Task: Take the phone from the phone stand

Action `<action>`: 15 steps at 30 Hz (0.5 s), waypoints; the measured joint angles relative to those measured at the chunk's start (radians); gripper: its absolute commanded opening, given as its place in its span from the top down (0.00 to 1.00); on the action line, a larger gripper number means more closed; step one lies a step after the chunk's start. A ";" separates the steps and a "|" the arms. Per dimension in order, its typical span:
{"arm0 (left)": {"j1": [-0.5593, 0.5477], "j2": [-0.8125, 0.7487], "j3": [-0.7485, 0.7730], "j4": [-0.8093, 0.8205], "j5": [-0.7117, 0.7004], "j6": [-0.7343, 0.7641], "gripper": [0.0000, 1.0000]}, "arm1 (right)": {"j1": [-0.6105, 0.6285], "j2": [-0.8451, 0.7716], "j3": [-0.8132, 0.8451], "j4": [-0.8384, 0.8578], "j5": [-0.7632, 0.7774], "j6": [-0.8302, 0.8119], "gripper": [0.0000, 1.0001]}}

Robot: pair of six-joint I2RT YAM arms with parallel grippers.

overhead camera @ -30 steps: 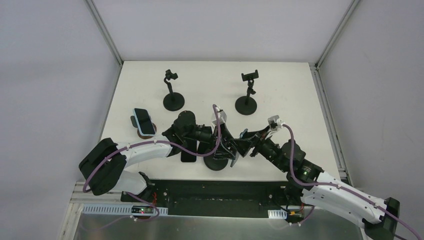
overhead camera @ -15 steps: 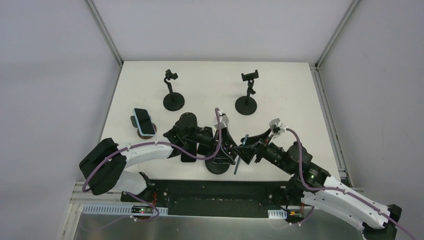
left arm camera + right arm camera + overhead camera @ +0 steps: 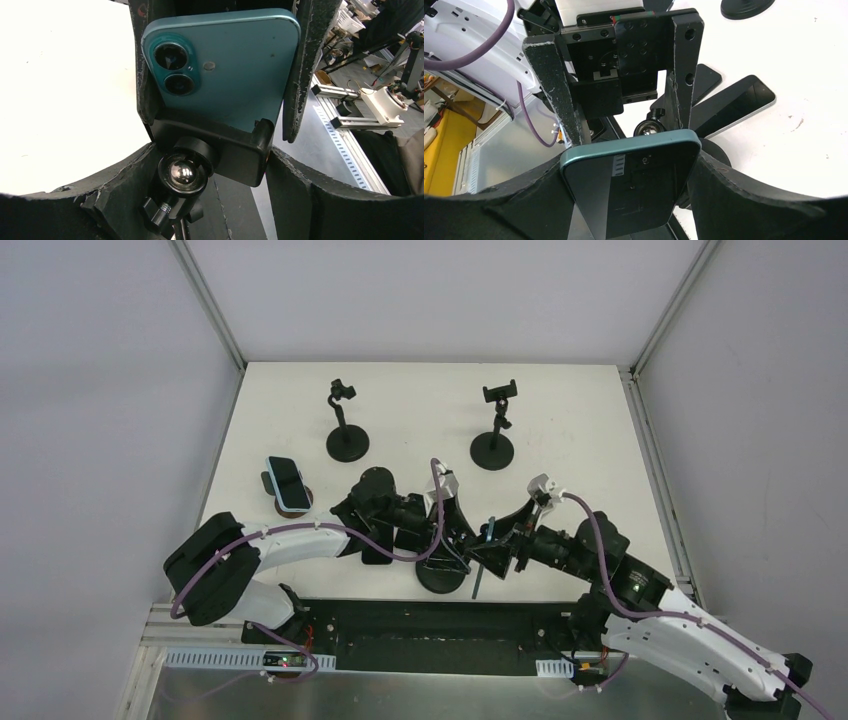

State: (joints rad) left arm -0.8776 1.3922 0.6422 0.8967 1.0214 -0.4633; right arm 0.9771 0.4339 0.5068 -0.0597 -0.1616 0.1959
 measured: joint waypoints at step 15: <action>0.055 -0.003 -0.016 0.010 -0.179 0.039 1.00 | 0.003 0.006 0.169 -0.079 -0.223 0.058 1.00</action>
State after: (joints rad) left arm -0.8227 1.3891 0.6258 0.9070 0.8429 -0.4240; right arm 0.9798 0.4397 0.6762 -0.1387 -0.3843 0.2543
